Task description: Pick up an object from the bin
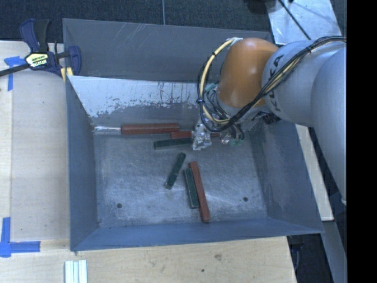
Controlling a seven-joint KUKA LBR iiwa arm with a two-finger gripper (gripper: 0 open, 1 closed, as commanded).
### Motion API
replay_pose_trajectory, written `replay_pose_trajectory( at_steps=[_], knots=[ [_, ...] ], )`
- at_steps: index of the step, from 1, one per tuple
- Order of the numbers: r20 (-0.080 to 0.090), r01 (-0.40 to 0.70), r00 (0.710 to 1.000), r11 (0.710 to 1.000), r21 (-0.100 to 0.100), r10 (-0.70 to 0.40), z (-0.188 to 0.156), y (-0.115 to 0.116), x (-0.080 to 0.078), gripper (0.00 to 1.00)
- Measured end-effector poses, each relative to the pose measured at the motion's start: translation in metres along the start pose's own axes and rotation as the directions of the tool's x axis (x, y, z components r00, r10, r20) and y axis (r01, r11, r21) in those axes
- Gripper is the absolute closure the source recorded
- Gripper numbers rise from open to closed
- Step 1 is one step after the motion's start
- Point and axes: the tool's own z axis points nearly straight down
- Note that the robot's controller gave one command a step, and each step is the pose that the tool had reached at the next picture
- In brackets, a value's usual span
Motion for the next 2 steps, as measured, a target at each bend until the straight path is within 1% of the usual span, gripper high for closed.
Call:
replay_pose_trajectory(
  at_steps=[1, 2],
  knots=[
    [-0.066, 0.004, 0.998, 1.000, 0.001, -0.003, 0.0071, 0.0003, 0.0135, 0.00],
    [-0.066, 0.004, 0.998, 1.000, 0.001, -0.004, 0.0071, 0.0004, 0.0134, 0.00]
  ],
)
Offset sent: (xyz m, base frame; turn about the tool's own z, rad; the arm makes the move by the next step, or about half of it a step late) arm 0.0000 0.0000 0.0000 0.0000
